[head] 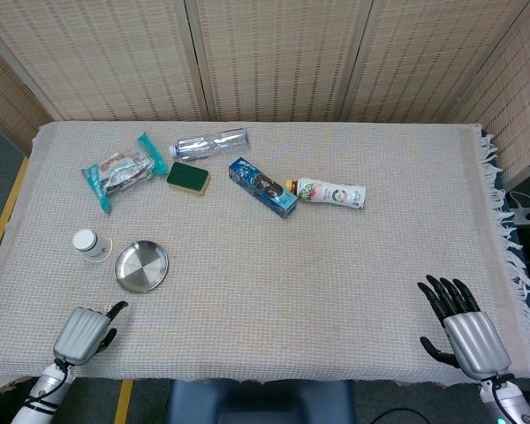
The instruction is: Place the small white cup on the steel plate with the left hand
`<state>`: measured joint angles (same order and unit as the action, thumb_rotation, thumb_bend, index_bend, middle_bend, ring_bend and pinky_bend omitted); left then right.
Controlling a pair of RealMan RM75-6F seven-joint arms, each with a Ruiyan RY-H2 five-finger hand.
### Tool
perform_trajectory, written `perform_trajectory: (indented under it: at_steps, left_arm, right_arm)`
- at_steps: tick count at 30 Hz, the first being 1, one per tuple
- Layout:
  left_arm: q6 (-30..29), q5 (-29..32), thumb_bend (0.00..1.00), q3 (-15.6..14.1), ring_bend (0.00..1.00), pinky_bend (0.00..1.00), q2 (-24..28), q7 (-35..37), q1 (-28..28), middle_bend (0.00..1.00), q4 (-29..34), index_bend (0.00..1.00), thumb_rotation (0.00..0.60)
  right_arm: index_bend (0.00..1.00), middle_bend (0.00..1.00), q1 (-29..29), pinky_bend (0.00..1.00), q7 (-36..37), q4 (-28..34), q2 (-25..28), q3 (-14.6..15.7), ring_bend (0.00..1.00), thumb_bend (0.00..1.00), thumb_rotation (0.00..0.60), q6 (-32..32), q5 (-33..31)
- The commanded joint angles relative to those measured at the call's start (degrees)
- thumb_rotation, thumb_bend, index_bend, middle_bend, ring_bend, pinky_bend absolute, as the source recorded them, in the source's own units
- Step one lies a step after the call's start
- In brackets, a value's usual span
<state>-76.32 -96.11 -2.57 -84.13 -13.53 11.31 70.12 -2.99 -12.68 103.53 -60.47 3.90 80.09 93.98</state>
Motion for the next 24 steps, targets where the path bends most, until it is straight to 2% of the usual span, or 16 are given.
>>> perform_trajectory:
  at_steps: [1,8,15,24]
  left_arm:
    - [1.3,0.9,0.38,0.4,0.93,1.00,-1.9,-0.3,1.0,1.00,-2.6,0.35,0.600]
    - [0.8,2.2,0.38,1.2,0.95,1.00,-4.5,-0.3,1.5,1.00,-7.6,0.35,0.600]
    - [1.6,4.2,0.38,1.8,0.95,1.00,-5.4,-0.1,1.8,1.00,-10.0,0.35,0.600]
    - [2.2,5.4,0.38,1.9,0.95,1.00,-7.0,-0.1,2.4,1.00,-13.2,0.43,0.600]
  right_arm:
    - [0.00,0.00,-0.1,0.00,-0.1,0.0,0.0,-0.1,0.00,0.19,0.527,0.0,-0.2]
    - [0.00,0.00,-0.3,0.00,-0.6,0.0,-0.2,-0.3,0.00,0.19,0.526,-0.6,-1.1]
    - [0.00,0.00,-0.3,0.00,-0.7,0.0,-0.2,-0.3,0.00,0.19,0.526,-0.7,-1.2]
    - [0.00,0.00,-0.3,0.00,-0.6,0.0,-0.2,-0.2,0.00,0.19,0.527,-0.6,-1.2]
